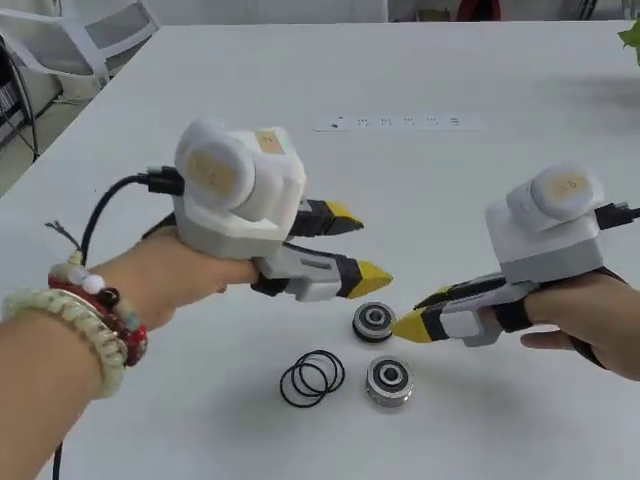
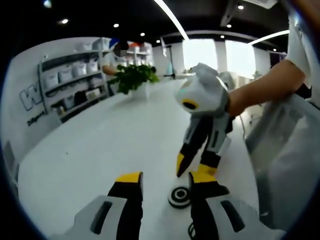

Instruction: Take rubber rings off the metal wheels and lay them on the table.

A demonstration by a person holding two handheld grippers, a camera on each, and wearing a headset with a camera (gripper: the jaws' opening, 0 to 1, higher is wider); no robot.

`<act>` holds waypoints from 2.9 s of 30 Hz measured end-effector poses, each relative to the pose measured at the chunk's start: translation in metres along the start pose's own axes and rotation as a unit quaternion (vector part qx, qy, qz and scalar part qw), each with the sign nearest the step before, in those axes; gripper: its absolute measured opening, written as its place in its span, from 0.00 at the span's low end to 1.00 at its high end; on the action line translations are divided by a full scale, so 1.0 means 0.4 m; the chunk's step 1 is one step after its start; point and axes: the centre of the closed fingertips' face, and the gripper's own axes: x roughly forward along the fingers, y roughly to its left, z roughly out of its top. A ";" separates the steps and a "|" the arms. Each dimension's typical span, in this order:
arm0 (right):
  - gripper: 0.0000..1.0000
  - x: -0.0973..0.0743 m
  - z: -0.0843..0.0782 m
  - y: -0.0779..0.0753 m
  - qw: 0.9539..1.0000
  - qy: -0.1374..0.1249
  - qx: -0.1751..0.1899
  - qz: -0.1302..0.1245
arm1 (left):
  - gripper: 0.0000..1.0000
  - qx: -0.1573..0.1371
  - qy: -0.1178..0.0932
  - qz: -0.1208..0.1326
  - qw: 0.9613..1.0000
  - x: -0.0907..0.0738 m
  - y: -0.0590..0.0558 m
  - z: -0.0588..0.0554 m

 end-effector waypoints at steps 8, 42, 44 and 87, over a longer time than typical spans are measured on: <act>0.28 0.023 0.000 0.004 0.999 -0.009 -0.052 0.006 | 0.21 -0.019 0.035 -0.034 0.999 0.034 -0.055 -0.099; 0.04 0.025 -0.006 0.010 0.988 0.005 -0.154 -0.009 | 0.14 -0.047 0.036 0.004 0.998 0.040 -0.048 -0.124; 0.00 0.025 -0.011 -0.007 0.987 0.010 -0.161 -0.025 | 0.14 -0.048 0.035 0.002 0.998 0.039 -0.051 -0.124; 0.00 0.001 0.067 0.063 0.993 -0.060 0.088 0.058 | 0.13 -0.035 0.036 0.010 0.999 0.038 -0.047 -0.123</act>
